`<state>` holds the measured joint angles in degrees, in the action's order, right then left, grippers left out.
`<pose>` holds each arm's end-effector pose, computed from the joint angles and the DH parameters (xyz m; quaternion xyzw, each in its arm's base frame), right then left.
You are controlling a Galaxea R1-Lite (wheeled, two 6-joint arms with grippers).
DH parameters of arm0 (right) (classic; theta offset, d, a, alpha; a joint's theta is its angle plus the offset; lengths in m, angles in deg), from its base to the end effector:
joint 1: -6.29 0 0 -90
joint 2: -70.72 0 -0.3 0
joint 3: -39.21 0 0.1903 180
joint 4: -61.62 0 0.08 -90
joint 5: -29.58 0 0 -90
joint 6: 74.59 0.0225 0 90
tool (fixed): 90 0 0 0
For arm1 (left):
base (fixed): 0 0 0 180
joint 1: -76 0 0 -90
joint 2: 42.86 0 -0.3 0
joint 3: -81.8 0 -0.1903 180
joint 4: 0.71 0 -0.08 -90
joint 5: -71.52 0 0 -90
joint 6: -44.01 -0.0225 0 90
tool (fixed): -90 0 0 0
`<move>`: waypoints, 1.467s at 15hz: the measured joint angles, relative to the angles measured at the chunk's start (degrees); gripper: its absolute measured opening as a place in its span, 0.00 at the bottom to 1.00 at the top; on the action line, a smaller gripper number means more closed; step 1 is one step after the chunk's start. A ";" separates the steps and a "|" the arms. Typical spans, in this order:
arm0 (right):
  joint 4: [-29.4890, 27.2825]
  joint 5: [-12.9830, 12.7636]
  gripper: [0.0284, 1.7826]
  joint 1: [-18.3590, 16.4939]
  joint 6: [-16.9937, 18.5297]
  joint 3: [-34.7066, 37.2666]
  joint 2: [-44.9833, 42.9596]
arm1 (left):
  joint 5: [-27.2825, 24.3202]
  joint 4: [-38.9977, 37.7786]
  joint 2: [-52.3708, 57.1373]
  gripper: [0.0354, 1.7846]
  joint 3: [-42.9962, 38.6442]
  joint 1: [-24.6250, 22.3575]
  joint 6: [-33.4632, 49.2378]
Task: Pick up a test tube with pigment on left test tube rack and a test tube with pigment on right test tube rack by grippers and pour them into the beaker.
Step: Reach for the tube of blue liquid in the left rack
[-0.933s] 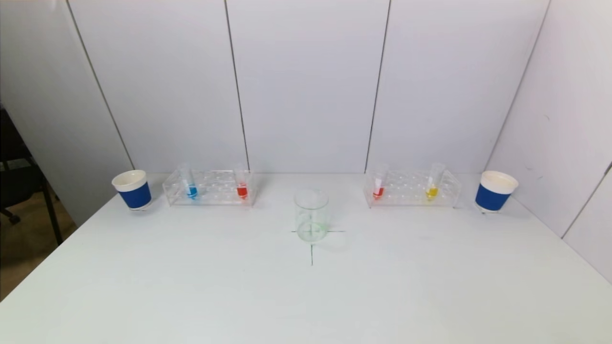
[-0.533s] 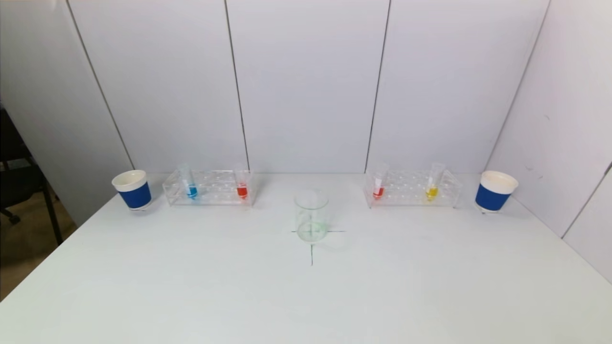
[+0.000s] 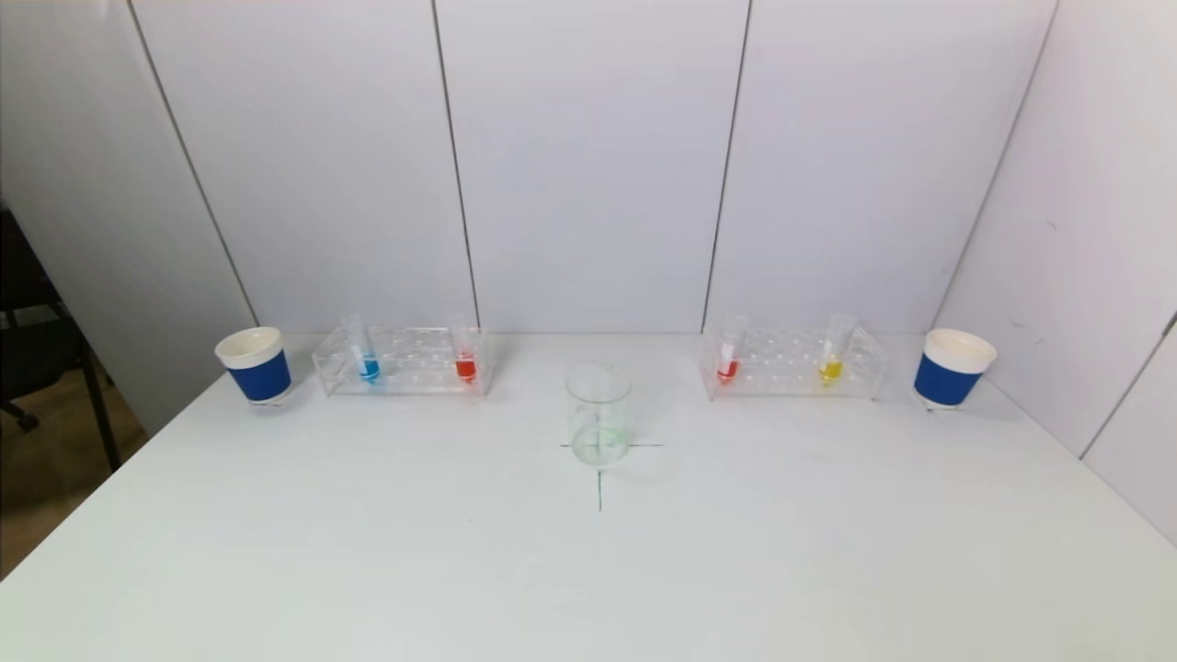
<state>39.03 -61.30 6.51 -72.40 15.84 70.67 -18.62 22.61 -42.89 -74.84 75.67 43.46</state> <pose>-0.0229 -0.0004 0.0769 0.0192 -0.0074 -0.0056 0.9998 -0.0228 -0.0002 0.0755 0.0048 -0.0001 0.0017 1.0000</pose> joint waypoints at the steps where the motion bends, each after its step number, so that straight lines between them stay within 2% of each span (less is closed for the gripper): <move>1: -0.02 0.00 0.99 0.00 0.00 0.00 0.00 | 0.06 -0.02 0.00 0.99 0.00 0.00 0.04; 4: -0.02 0.00 0.99 0.00 0.00 0.00 0.00 | 0.21 0.38 0.02 0.99 0.44 0.00 -0.46; 7: 0.00 0.00 0.99 0.00 0.00 0.00 0.00 | -0.02 1.61 -0.11 0.99 5.10 0.02 -0.99; 10: 0.00 0.00 0.99 0.00 0.01 0.00 0.00 | -0.28 6.19 -3.02 0.99 15.02 0.00 -1.24; 14: 0.00 0.00 0.99 0.00 0.00 0.00 0.00 | -0.22 6.24 -16.04 0.99 26.98 0.06 -1.60; 17: -0.02 0.00 0.99 0.00 -0.02 0.00 0.00 | -0.16 -0.96 -28.57 0.99 31.91 0.09 -2.83; 22: 0.00 0.00 0.99 0.00 0.00 0.00 0.00 | -2.58 -16.68 -47.80 0.99 33.71 0.02 -3.25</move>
<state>39.03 -61.30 6.51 -72.40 15.84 70.67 -21.20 5.93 -90.69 -41.13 75.69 40.20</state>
